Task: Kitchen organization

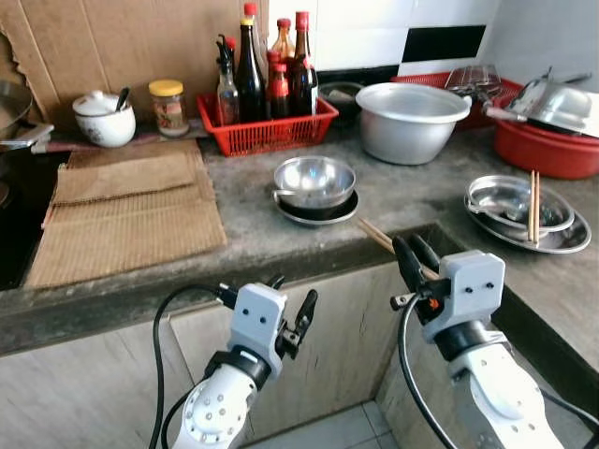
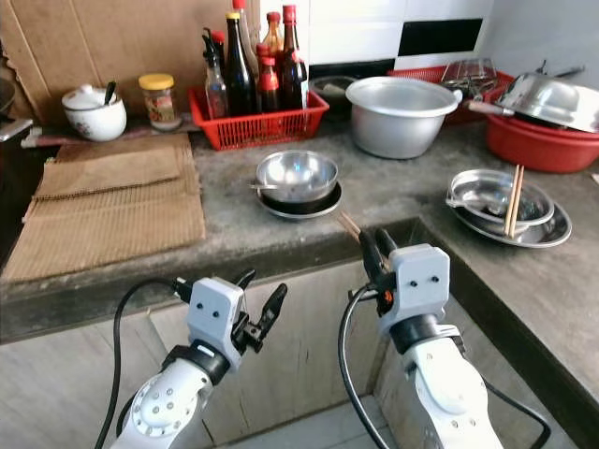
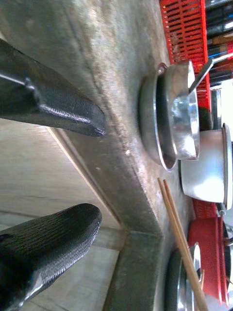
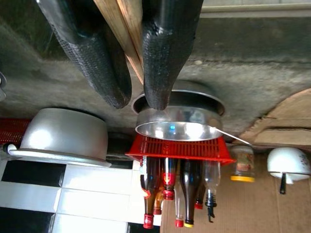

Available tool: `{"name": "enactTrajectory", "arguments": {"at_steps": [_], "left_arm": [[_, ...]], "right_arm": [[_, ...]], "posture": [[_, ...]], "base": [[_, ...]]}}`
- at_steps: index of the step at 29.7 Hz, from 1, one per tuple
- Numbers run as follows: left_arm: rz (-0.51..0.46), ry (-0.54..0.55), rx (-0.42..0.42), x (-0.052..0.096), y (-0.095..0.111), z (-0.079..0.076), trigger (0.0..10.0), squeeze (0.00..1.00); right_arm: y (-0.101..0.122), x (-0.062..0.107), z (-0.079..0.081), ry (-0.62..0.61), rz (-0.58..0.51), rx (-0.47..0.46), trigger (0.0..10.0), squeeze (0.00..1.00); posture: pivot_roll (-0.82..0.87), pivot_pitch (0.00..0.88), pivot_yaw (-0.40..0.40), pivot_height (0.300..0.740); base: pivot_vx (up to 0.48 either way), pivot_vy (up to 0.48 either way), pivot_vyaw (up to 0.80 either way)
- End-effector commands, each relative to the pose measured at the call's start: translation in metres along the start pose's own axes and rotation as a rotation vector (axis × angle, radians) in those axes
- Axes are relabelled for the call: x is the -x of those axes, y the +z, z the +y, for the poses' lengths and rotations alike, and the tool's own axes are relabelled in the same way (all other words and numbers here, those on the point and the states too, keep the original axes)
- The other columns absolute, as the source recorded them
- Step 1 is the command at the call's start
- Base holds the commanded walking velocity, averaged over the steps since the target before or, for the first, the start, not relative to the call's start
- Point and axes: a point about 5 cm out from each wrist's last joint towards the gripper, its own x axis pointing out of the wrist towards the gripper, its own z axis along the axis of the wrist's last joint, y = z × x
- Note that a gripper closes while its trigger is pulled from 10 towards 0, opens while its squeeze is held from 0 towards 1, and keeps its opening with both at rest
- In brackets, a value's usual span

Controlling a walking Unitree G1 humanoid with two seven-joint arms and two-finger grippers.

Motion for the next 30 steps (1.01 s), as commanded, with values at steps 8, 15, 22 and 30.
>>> {"name": "enactTrajectory", "arguments": {"at_steps": [8, 15, 22, 30], "left_arm": [[-0.012, -0.002, -0.015, 0.0004, 0.0019, -0.002, 10.0, 0.0], [-0.001, 0.006, -0.024, 0.0017, -0.0006, -0.0004, 10.0, 0.0], [-0.001, 0.006, -0.029, 0.0011, -0.0008, 0.0, 10.0, 0.0], [-0.001, 0.004, -0.03, 0.0003, -0.001, -0.0002, 10.0, 0.0]], "right_arm": [[0.0083, -0.0026, 0.0006, -0.007, -0.029, -0.006, 10.0, 0.0], [0.0084, -0.0047, -0.0005, -0.016, -0.03, -0.002, 10.0, 0.0], [0.0084, -0.0058, 0.0013, -0.017, -0.031, -0.005, 10.0, 0.0], [0.0088, -0.008, -0.0001, -0.032, -0.03, -0.009, 10.0, 0.0]], "posture": [[0.0, 0.0, -0.043, 0.74], [0.0, 0.0, -0.042, 0.74], [0.0, 0.0, -0.04, 0.74], [0.0, 0.0, -0.04, 0.74]], "base": [[-0.281, 0.0, 0.0], [-0.28, 0.0, 0.0], [-0.28, 0.0, 0.0], [-0.28, 0.0, 0.0]]}}
